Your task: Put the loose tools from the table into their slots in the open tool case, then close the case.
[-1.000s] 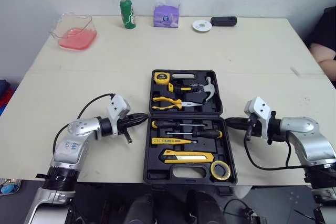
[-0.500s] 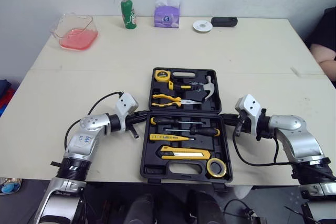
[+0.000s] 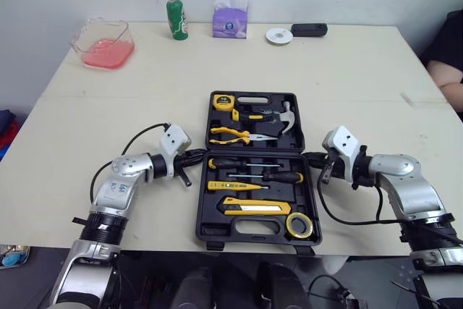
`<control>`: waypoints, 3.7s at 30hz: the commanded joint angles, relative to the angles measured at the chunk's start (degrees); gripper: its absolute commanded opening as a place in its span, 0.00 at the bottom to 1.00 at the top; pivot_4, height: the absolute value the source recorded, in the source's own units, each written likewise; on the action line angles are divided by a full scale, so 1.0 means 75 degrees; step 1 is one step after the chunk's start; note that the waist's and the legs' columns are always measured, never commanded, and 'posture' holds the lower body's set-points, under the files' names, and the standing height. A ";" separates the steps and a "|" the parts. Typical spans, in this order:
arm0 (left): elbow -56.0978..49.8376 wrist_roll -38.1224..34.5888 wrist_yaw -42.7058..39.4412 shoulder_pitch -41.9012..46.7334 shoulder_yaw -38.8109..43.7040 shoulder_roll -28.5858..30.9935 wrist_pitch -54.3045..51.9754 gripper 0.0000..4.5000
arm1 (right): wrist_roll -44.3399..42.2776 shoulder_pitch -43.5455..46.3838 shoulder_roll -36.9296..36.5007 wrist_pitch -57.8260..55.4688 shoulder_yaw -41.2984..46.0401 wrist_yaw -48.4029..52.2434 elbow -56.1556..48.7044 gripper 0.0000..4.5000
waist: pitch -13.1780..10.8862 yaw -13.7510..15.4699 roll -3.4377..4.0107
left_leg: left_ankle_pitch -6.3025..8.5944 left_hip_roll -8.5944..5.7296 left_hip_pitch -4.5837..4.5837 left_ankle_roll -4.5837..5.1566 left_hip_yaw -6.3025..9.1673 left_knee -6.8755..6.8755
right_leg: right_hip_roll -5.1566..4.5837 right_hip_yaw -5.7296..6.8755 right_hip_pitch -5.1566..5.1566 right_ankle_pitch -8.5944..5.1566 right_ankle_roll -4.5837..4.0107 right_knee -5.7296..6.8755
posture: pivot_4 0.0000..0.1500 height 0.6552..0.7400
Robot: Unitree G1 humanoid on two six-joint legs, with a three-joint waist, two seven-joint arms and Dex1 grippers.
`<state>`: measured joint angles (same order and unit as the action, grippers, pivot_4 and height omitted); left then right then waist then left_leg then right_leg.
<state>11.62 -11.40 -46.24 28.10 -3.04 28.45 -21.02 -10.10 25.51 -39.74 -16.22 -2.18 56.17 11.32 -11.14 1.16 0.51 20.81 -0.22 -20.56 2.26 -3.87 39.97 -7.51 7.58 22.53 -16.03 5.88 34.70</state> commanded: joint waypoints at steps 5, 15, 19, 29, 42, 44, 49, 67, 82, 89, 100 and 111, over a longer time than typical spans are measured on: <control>-0.0841 -0.0748 -0.0327 -0.0408 0.1254 0.1244 -0.0805 0.80 | -0.0185 0.0221 -0.1153 -0.2374 0.0682 -0.0368 -0.0722 0.65 | -0.0001 -0.0045 0.0001 | 0.0001 0.0004 -0.0003 -0.0002 0.0004 -0.0003 | -0.0012 -0.0002 0.0002 -0.0001 -0.0001 -0.0005 | 1.00 1.00; -0.1587 -0.2035 0.1172 0.2031 0.1653 0.1093 -0.6772 1.00 | -0.1519 0.2739 -0.1341 -0.8686 0.0255 -0.0573 -0.1323 0.99 | -0.0001 0.0016 0.0001 | -0.0005 0.0000 -0.0079 -0.0003 0.0036 0.0020 | -0.0011 0.0005 0.0055 0.0000 -0.0002 0.0008 | 1.00 1.00; -0.1120 -0.1966 0.1802 0.2955 0.1522 0.0648 -0.8032 1.00 | -0.1520 0.3642 -0.0941 -0.9286 0.0085 -0.1122 -0.1058 0.99 | -0.0001 0.0012 0.0001 | -0.0005 -0.0010 -0.0086 -0.0003 0.0031 0.0001 | 0.0006 0.0011 0.0065 0.0000 -0.0001 0.0002 | 1.00 1.00; 0.0416 -0.1507 0.2148 0.3810 0.0525 0.0149 -0.7612 1.00 | -0.1381 0.4468 -0.0293 -0.9403 -0.0488 -0.2106 -0.0443 0.99 | -0.0002 0.0003 -0.0001 | -0.0019 -0.0013 -0.0118 -0.0010 -0.0020 0.0008 | 0.0015 0.0020 0.0139 0.0000 0.0000 0.0047 | 1.00 1.00; 0.1627 -0.0917 0.2229 0.4240 -0.0075 -0.0240 -0.6853 1.00 | -0.1470 0.4214 0.0219 -0.9615 -0.0008 -0.2986 -0.0520 0.99 | -0.0002 -0.0015 -0.0001 | -0.0020 -0.0014 -0.0120 -0.0011 -0.0028 0.0005 | 0.0018 0.0017 0.0148 0.0000 0.0000 0.0052 | 1.00 1.00; 0.1706 -0.0855 0.2176 0.4289 -0.0171 -0.0258 -0.6781 1.00 | -0.1453 0.4189 0.0301 -0.9641 0.0076 -0.3119 -0.0509 0.99 | -0.0002 -0.0007 -0.0001 | -0.0020 -0.0015 -0.0120 -0.0011 -0.0029 0.0007 | 0.0017 0.0016 0.0148 0.0000 0.0000 0.0054 | 1.00 1.00; 0.2109 -0.0597 0.2114 0.4468 -0.0468 -0.0362 -0.6566 1.00 | -0.1389 0.4159 0.0396 -0.9746 0.0084 -0.3430 -0.0374 0.99 | -0.0001 0.0006 -0.0001 | -0.0021 -0.0017 -0.0120 -0.0010 -0.0029 0.0008 | 0.0016 0.0015 0.0148 0.0000 0.0000 0.0055 | 1.00 1.00; 0.2232 -0.0278 0.1988 0.4475 -0.0608 -0.0575 -0.6353 0.80 | -0.1191 0.4072 0.0822 -0.9350 0.0207 -0.4136 0.0347 0.79 | 0.0001 0.0004 -0.0004 | -0.0027 -0.0021 -0.0114 -0.0007 -0.0029 0.0009 | 0.0012 0.0012 0.0146 0.0000 0.0000 0.0068 | 1.00 1.00; 0.2461 -0.0339 0.2508 0.4641 0.0255 -0.1037 -0.5040 0.10 | -0.1260 0.3794 0.1605 -0.8172 0.1465 -0.4797 -0.0442 0.00 | 0.0007 0.0005 -0.0012 | -0.0039 -0.0025 -0.0096 -0.0011 -0.0029 0.0012 | 0.0005 0.0002 0.0138 0.0000 0.0000 0.0093 | 1.00 1.00; 0.2290 -0.0440 0.2890 0.4242 0.1150 -0.1179 -0.2527 0.06 | -0.0947 0.2372 0.1767 -0.4566 0.1570 -0.4704 -0.2020 0.00 | 0.0005 -0.0052 -0.0012 | -0.0041 -0.0028 -0.0132 -0.0014 -0.0039 -0.0006 | 0.0007 -0.0002 0.0191 0.0000 0.0000 0.0094 | 1.00 1.00; 0.2225 0.0307 0.3403 0.2560 0.1195 -0.0939 0.2117 0.00 | 0.2002 -0.0431 0.0911 0.2359 0.0120 -0.5213 -0.1654 0.00 | 0.0003 -0.0180 -0.0015 | -0.0042 -0.0025 -0.0181 -0.0011 -0.0091 -0.0001 | 0.0005 -0.0026 0.0270 0.0000 0.0000 0.0117 | 1.00 1.00; 0.2253 0.0886 0.3136 0.0833 0.1113 -0.0413 0.4787 0.00 | 0.5153 -0.1560 -0.0453 0.6873 -0.0747 -0.7218 0.0154 0.00 | 0.0005 -0.0195 -0.0017 | -0.0044 -0.0014 -0.0160 -0.0006 -0.0109 -0.0001 | -0.0002 -0.0033 0.0262 0.0000 0.0000 0.0127 | 1.00 1.00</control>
<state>28.08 -5.06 -24.76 35.59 -0.16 21.05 14.21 24.93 15.91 -40.17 33.89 -9.33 3.39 9.45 -11.11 -0.30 0.38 20.48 -0.32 -21.69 2.22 -4.73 39.95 -7.52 7.31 24.46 -16.03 5.87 35.66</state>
